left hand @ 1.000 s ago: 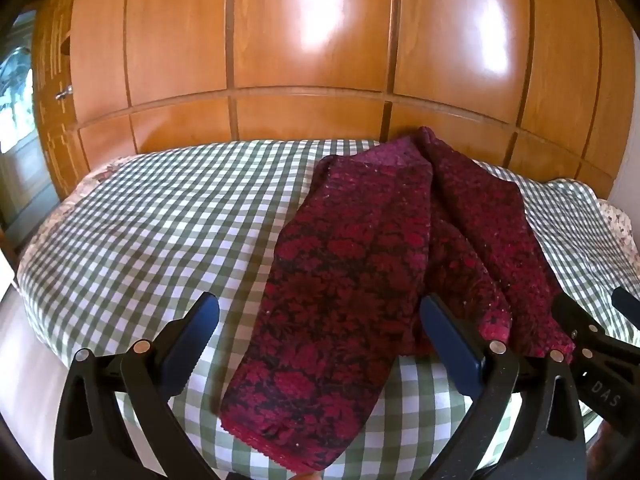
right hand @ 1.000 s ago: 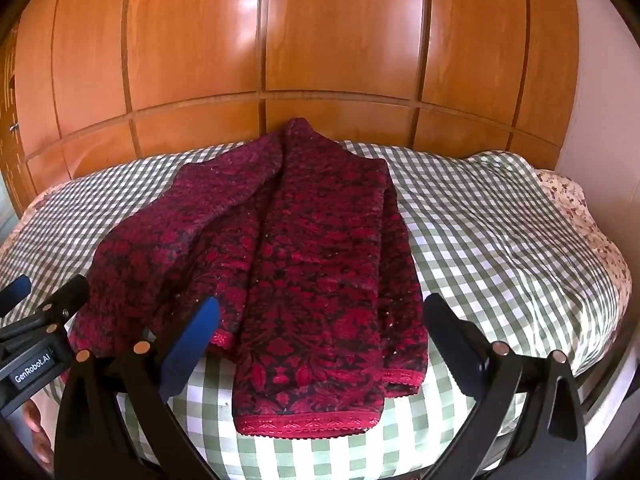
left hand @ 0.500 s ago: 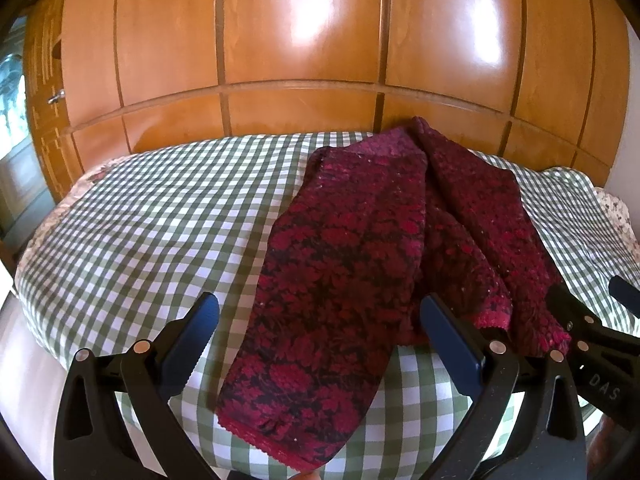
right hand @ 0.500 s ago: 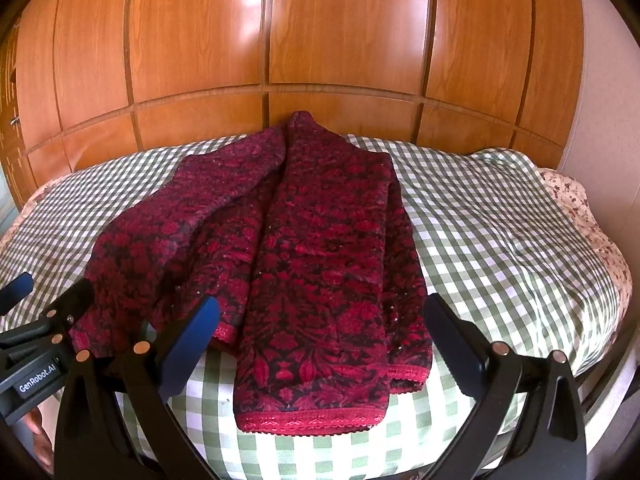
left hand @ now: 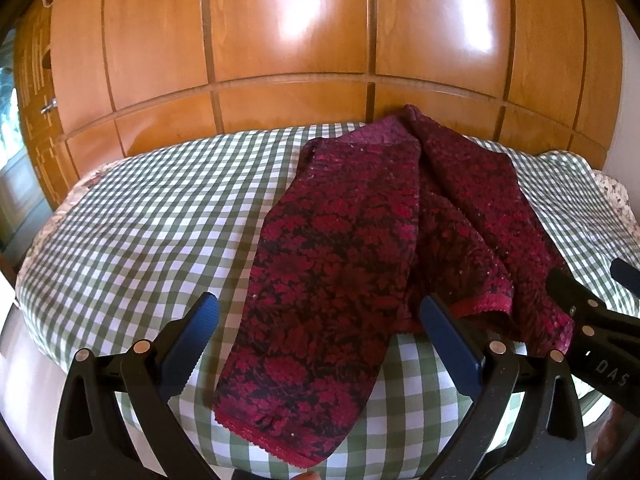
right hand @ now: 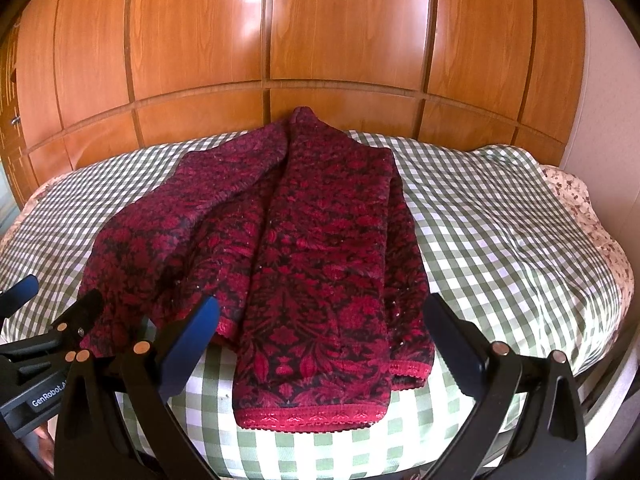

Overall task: Fold small clothes
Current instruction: 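Move both tools toward the red patterned sweater on the bed, then grasp the sweater edges with the left tool while the right tool grasps too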

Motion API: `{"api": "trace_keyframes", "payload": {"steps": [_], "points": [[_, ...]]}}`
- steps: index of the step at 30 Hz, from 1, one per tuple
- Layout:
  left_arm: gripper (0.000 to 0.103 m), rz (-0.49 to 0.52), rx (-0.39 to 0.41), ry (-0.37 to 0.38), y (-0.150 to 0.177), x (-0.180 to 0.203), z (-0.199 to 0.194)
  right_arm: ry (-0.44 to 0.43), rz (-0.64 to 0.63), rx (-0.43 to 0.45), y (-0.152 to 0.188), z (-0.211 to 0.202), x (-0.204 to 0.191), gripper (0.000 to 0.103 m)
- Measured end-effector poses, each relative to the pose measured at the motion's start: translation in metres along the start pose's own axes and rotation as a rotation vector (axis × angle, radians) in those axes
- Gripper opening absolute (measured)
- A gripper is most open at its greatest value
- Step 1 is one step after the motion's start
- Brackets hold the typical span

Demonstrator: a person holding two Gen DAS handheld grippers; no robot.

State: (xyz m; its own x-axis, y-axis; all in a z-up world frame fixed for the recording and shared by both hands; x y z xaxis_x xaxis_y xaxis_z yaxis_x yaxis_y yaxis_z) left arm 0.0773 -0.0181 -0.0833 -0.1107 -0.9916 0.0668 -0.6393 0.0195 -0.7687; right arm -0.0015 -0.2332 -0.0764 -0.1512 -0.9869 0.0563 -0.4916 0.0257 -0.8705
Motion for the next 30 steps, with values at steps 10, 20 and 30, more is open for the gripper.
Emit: {"api": "trace_keyframes", "payload": {"steps": [10,20,30], "points": [[0.1,0.023,-0.027,-0.013,0.008,0.001,0.007,-0.008,0.012,-0.011,0.002,0.002,0.003,0.101],[0.1,0.04,-0.045,-0.011,0.013,0.001,0.011,-0.01,0.034,-0.025,0.004,0.003,0.016,0.101],[0.1,0.067,-0.099,-0.004,0.025,0.002,0.026,-0.027,0.078,-0.046,0.007,0.005,0.035,0.101]]}}
Point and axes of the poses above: each gripper's, at about its wrist camera, not at the fingertips, and z roughly the way its jaws point, x to its right, y to its underside, the point moved 10 cm from there along z, roughly the way its jaws point, and after that the axes turned 8 degrees about y, right-handed, at the moved point
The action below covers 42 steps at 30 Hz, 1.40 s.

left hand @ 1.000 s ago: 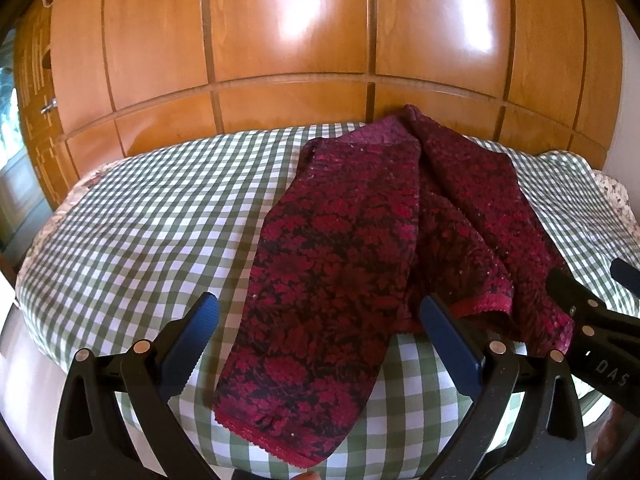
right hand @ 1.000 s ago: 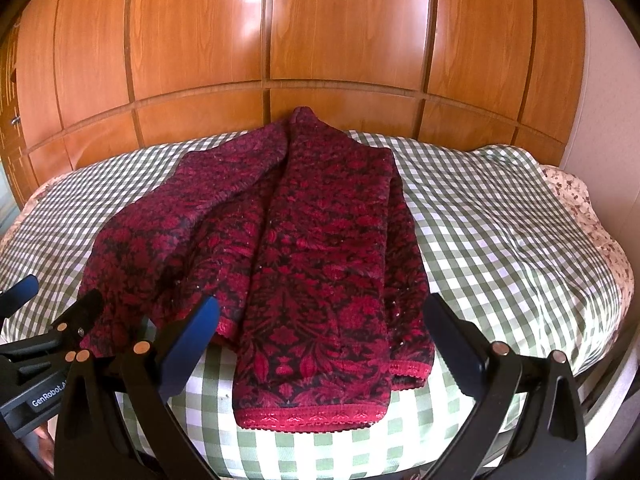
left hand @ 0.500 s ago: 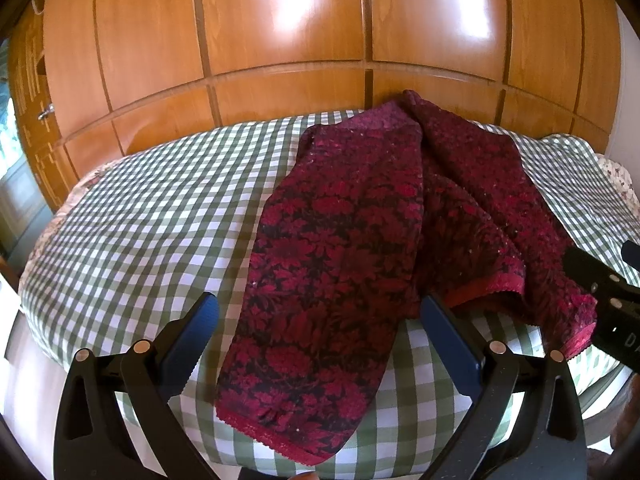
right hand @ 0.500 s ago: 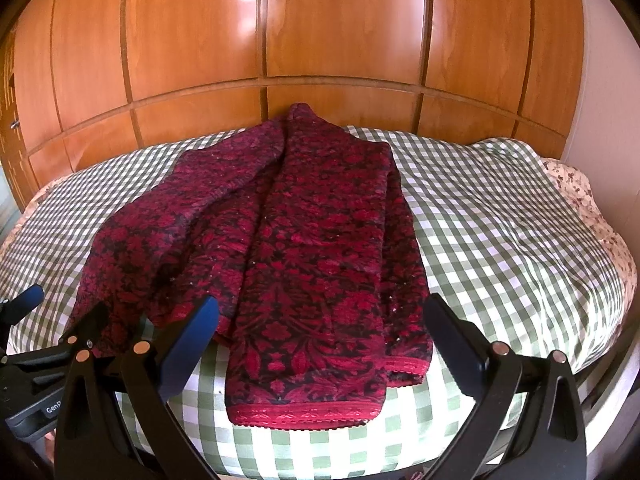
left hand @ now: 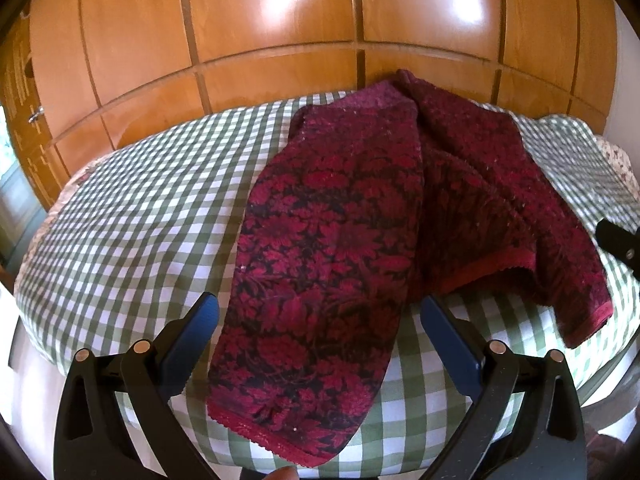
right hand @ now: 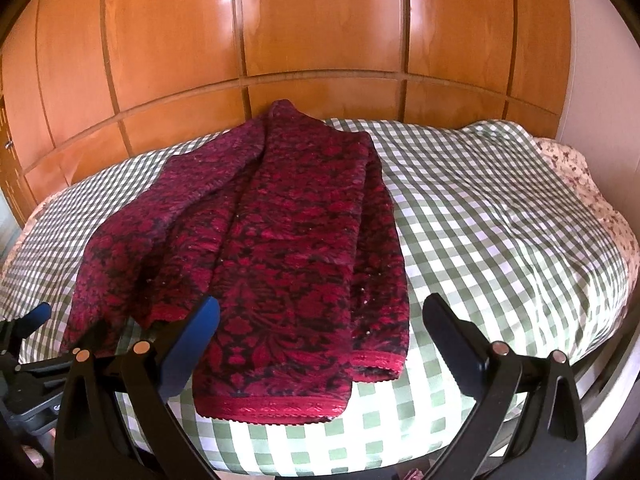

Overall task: Fold small clothes
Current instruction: 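Grasp the sweater edges with the left tool while the right tool grasps too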

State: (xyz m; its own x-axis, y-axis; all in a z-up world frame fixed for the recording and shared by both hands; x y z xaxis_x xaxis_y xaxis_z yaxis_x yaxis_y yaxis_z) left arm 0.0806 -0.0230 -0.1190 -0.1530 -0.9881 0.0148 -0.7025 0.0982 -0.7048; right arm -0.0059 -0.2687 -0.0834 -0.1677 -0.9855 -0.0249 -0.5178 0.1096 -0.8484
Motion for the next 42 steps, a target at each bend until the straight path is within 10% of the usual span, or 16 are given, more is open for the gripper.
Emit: {"api": "trace_keyframes", "payload": {"steps": [8,14,21,27,34,42], "points": [[0.096,0.069,-0.079,-0.016,0.024,0.001,0.023,-0.077,-0.056,-0.004,0.007,0.0,-0.019,0.101],[0.071,0.089,-0.078,-0.015,0.032,-0.003,0.03,-0.103,-0.163,-0.023,0.014,0.016,-0.048,0.098],[0.023,0.044,-0.05,0.075,0.024,-0.015,0.02,-0.144,-0.341,-0.11,0.037,0.029,-0.068,0.021],[0.021,-0.061,0.01,0.287,-0.007,-0.026,-0.019,-0.215,-0.311,-0.088,0.007,0.007,-0.043,0.011],[0.019,-0.227,0.119,0.4,-0.071,-0.066,-0.043,-0.052,-0.189,0.062,-0.076,-0.004,0.033,0.008],[0.016,-0.358,0.155,0.288,-0.152,-0.146,-0.018,0.242,-0.031,0.044,-0.142,0.07,0.153,0.0]]}}
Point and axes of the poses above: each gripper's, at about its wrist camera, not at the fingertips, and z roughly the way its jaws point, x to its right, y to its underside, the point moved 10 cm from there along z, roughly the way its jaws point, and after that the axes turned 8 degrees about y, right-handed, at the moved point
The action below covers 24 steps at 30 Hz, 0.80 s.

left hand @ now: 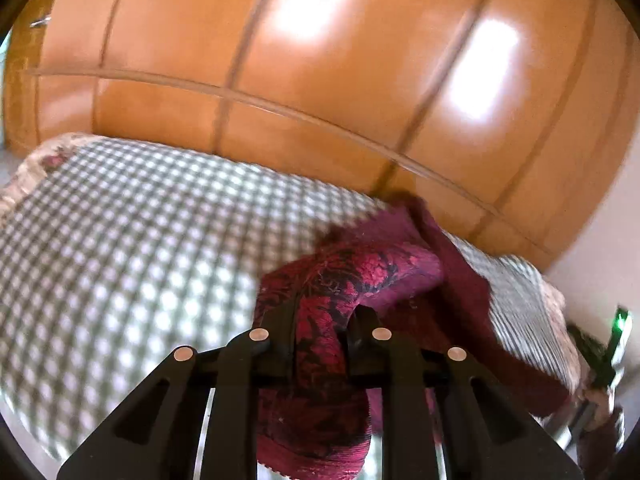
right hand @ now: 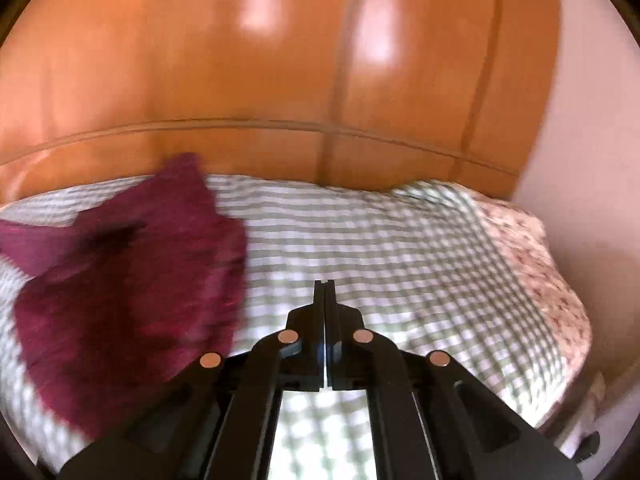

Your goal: Fold small clothes

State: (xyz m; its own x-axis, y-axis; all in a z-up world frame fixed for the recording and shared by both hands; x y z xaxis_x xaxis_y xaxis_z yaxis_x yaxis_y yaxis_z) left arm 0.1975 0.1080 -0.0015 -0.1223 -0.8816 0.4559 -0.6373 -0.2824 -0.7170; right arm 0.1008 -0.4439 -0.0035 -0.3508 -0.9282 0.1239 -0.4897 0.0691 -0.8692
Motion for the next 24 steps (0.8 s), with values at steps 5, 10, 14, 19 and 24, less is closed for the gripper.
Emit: {"api": "trace_keyframes", "payload": {"steps": [5,10,14,19,24], "points": [[0.015,-0.078,0.002,-0.199,-0.057,-0.07,0.026,-0.01,0.041,-0.03,-0.01,0.02,0.006,0.004],[0.015,-0.108,-0.012,-0.395,-0.087,-0.132,0.049,-0.1,-0.024,-0.054,0.005,0.021,-0.039,0.058],[0.031,-0.225,-0.018,-0.467,-0.091,-0.177,0.057,-0.257,-0.061,-0.133,0.02,0.016,-0.1,0.063],[0.083,-0.207,0.077,-0.428,-0.081,-0.167,0.041,-0.513,-0.113,-0.26,0.048,-0.01,-0.197,0.068],[0.083,-0.102,0.011,-0.246,-0.042,-0.112,0.052,-0.533,-0.298,-0.372,0.091,-0.009,-0.254,0.057]]}}
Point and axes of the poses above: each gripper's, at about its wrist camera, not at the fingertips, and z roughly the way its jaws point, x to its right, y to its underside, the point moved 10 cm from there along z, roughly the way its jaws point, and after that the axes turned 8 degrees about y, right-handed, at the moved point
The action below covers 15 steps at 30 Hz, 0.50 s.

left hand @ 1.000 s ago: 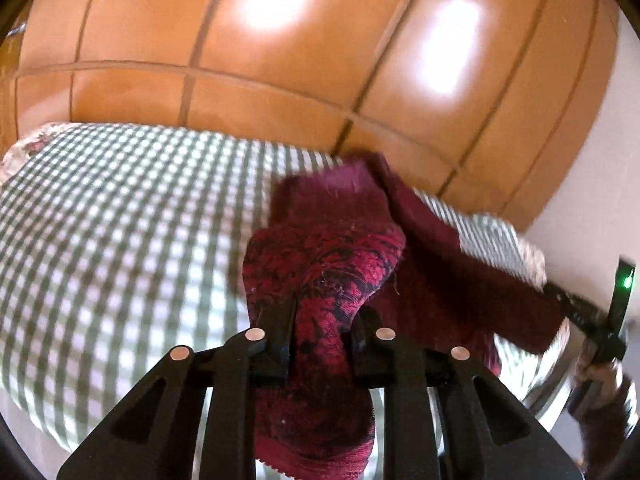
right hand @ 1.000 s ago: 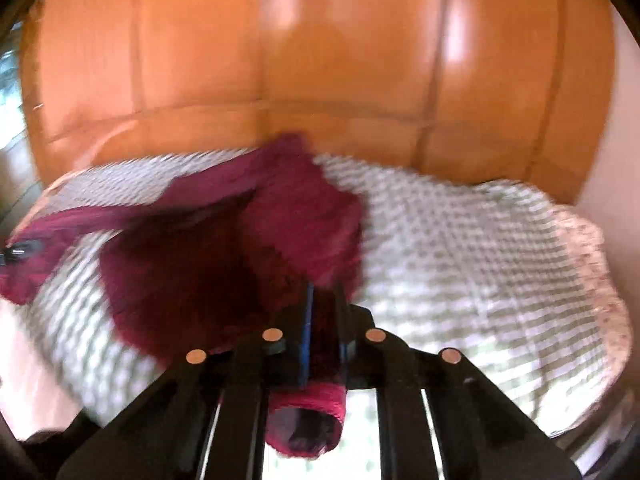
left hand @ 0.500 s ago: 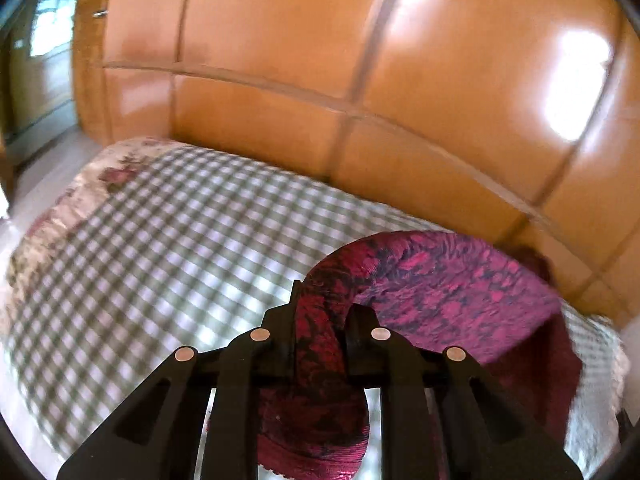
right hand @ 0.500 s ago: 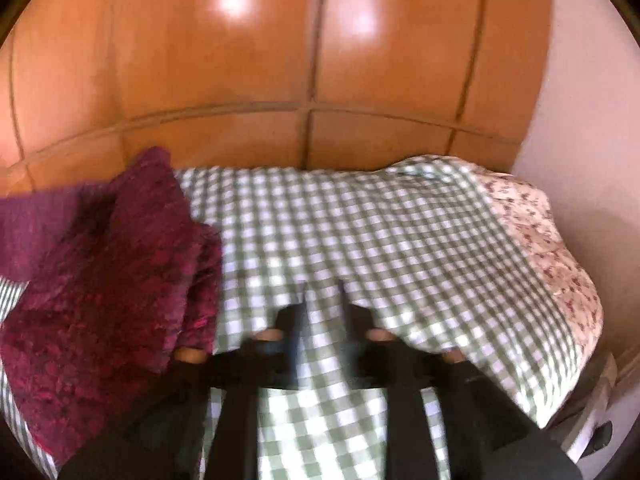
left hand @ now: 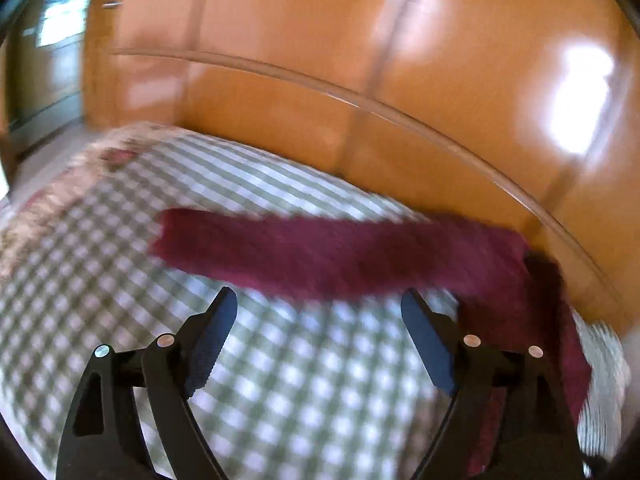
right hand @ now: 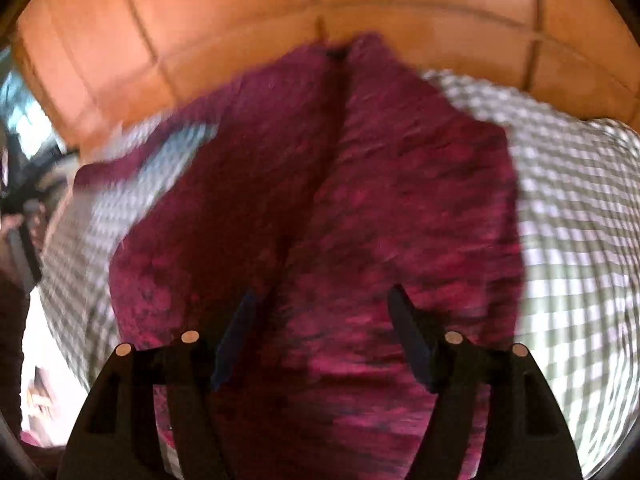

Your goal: Fold small clothes

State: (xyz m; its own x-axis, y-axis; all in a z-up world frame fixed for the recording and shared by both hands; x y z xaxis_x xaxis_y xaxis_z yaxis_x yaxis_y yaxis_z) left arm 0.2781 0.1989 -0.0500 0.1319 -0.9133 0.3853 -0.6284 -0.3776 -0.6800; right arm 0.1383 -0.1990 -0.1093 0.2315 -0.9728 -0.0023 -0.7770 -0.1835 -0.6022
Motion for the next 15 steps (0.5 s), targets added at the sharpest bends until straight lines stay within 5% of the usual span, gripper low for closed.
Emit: {"api": "trace_keyframes", "payload": {"steps": [3,5,8,11,15], "points": [[0.083,0.071,-0.09,0.14,0.041,0.033,0.004,0.114,-0.174,-0.012,0.015,0.011,-0.007,0.025],[0.083,0.102,-0.162,0.22,0.071,0.054,0.007,0.118,-0.21,-0.009,0.017,0.002,-0.001,0.013],[0.083,0.122,-0.232,0.303,0.104,0.076,0.009,0.186,-0.275,0.035,0.013,-0.022,0.023,0.011],[0.083,0.095,-0.27,0.38,0.126,0.087,0.009,0.366,-0.331,0.108,0.0,-0.05,0.063,0.01],[0.083,0.058,-0.292,0.436,0.14,0.094,0.009,0.716,-0.357,0.168,-0.029,-0.069,0.143,0.01]]}}
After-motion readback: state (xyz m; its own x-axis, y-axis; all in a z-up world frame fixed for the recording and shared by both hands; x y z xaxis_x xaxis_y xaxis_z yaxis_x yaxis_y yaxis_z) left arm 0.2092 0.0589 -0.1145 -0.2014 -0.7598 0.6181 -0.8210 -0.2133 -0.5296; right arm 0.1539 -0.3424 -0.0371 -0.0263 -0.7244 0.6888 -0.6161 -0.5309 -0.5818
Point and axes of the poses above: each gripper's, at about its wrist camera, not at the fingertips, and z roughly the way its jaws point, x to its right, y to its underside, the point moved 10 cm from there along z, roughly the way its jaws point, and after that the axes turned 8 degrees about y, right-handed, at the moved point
